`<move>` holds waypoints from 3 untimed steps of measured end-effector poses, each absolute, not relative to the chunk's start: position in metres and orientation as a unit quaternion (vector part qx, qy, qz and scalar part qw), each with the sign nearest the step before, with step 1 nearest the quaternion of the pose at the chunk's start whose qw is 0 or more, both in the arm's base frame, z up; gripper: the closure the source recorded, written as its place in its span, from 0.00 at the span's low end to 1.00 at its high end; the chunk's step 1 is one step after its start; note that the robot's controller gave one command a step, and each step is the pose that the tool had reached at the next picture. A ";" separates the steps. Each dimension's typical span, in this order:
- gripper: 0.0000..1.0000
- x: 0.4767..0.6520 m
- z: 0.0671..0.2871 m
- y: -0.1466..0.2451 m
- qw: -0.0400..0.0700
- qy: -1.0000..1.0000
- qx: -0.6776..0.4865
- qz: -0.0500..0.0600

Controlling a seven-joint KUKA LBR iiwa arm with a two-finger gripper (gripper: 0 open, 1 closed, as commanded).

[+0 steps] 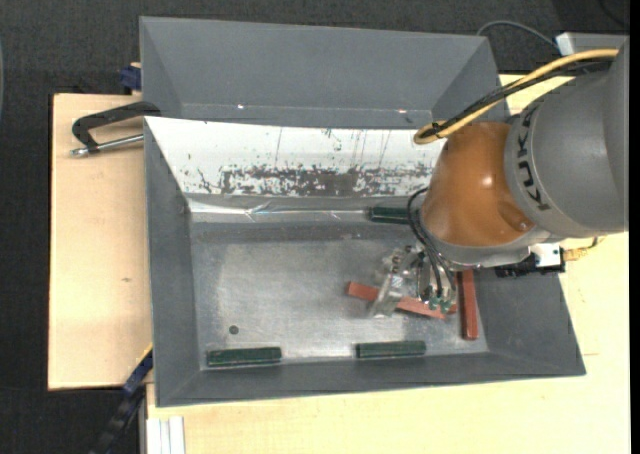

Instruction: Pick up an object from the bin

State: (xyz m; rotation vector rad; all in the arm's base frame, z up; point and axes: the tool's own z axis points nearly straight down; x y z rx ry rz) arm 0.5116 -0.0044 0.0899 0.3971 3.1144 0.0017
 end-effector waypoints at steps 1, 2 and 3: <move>1.00 0.512 0.099 -0.004 0.002 0.992 0.127 0.001; 1.00 0.512 0.105 -0.004 0.002 0.992 0.126 0.001; 1.00 0.511 0.116 -0.004 -0.002 0.992 0.126 0.000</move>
Offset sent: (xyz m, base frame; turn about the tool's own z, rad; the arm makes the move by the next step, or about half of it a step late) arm 0.0001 0.0000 0.0066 0.0000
